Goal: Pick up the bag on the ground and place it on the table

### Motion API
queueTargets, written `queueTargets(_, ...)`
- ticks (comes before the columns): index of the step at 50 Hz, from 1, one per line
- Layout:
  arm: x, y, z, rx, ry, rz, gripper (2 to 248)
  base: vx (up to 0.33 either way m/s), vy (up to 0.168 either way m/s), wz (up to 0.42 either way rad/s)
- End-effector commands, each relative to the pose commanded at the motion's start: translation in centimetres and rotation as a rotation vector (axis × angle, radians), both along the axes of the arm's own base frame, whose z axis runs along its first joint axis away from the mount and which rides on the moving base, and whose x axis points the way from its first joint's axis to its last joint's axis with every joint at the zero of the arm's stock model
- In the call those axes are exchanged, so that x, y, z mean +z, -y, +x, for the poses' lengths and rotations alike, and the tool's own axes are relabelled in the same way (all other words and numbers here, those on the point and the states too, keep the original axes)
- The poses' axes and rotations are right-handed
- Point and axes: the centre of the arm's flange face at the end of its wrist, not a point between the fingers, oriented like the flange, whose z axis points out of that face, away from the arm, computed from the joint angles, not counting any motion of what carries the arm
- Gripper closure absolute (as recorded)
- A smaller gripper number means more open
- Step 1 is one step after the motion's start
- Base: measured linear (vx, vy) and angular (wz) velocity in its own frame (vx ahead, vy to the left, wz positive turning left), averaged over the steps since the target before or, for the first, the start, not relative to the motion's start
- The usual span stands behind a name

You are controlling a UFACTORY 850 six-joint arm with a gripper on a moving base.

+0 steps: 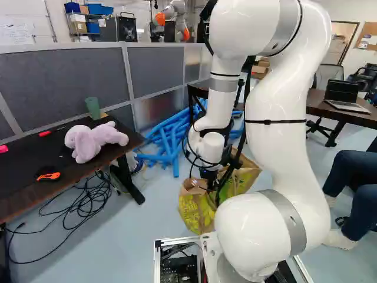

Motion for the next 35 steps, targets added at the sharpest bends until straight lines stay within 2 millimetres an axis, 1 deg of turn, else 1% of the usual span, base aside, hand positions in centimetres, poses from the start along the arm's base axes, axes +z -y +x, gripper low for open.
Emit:
queueTargets(21, 2.9, 1.2, -0.9, 0.023, 0.068, 0.004, 215, 0.0, 0.0, 0.0)
queueTargets(35, 4.8, 2.9, -1.0, 0.02, 0.118, 0.001, 215, 0.0, 0.0, 0.0)
